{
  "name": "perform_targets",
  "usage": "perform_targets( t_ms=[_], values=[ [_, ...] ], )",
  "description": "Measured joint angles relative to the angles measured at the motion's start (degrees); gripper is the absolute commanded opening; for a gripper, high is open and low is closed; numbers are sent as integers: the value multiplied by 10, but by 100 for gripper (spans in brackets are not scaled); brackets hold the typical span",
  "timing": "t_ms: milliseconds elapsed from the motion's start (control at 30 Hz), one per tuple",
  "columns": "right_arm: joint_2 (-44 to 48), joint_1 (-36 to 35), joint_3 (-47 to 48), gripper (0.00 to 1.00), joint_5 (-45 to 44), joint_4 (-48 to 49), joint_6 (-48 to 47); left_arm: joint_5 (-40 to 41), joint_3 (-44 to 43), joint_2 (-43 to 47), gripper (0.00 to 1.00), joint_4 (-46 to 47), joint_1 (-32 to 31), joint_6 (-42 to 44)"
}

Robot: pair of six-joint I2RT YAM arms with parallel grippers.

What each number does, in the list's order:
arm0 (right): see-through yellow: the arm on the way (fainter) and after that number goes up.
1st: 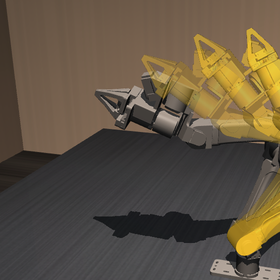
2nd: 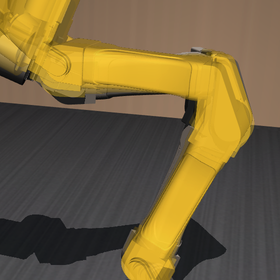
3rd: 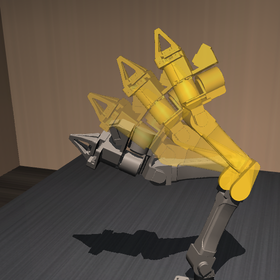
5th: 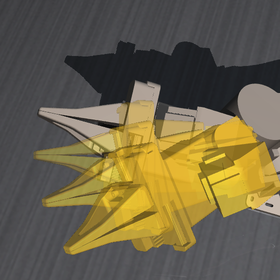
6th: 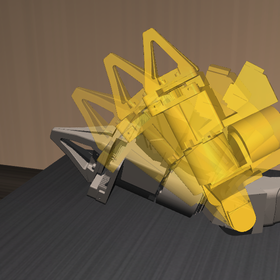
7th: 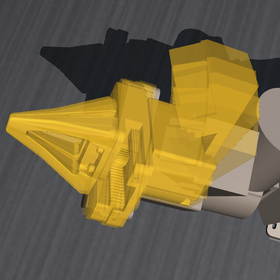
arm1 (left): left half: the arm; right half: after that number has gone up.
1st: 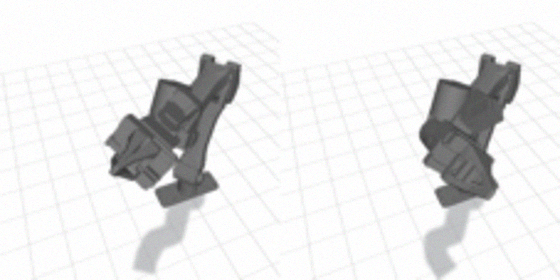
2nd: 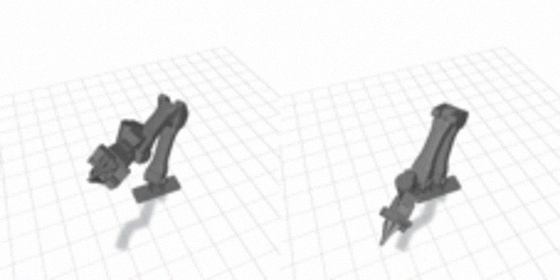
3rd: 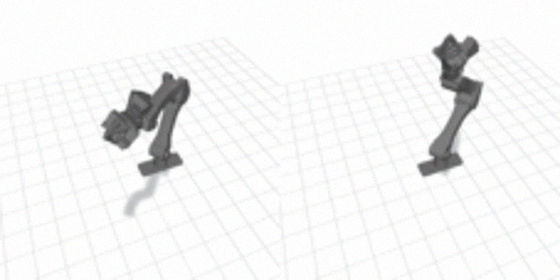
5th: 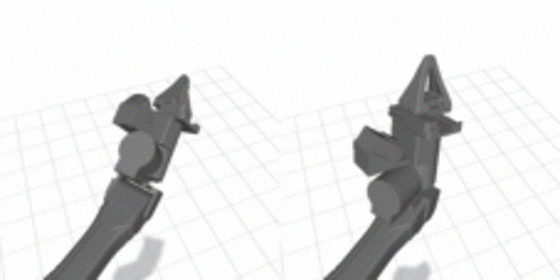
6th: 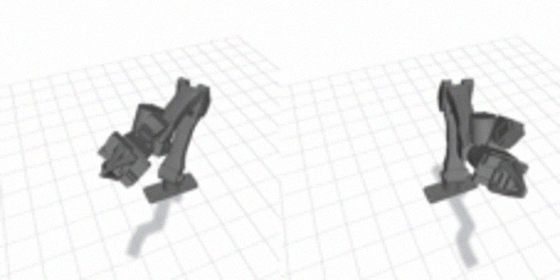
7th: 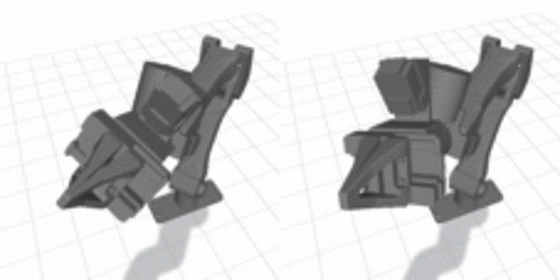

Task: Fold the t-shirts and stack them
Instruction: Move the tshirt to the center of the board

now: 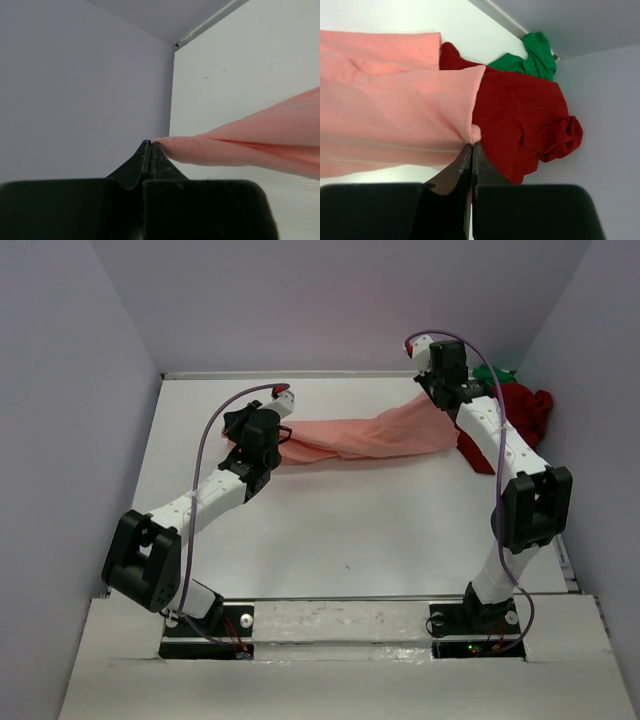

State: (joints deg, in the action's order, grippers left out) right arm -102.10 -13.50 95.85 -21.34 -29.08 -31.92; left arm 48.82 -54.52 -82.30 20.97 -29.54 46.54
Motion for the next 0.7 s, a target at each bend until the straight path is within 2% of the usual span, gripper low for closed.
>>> perform_targets(
  t_ms=[367,400,433,467,500,533,567,600,633,700],
  values=[
    [-12,4,50,0,-1,8,3,39,8,0,0,63,0,49],
    [-13,4,50,20,0,8,3,42,9,0,0,67,0,53],
    [-14,4,50,31,2,7,4,42,9,0,0,67,0,56],
    [-14,4,50,55,3,7,5,43,10,1,0,68,0,59],
    [-14,4,50,65,3,8,5,44,12,3,0,70,0,62],
    [-13,4,50,82,3,9,4,44,13,6,0,70,0,63],
    [-13,4,50,87,2,9,5,44,15,10,2,70,0,66],
    [-11,4,49,91,2,9,7,45,15,17,8,70,0,68],
    [-10,4,49,96,2,9,2,45,15,25,23,70,0,71],
    [-4,4,48,100,-3,8,2,52,15,39,33,73,0,76]
  ],
)
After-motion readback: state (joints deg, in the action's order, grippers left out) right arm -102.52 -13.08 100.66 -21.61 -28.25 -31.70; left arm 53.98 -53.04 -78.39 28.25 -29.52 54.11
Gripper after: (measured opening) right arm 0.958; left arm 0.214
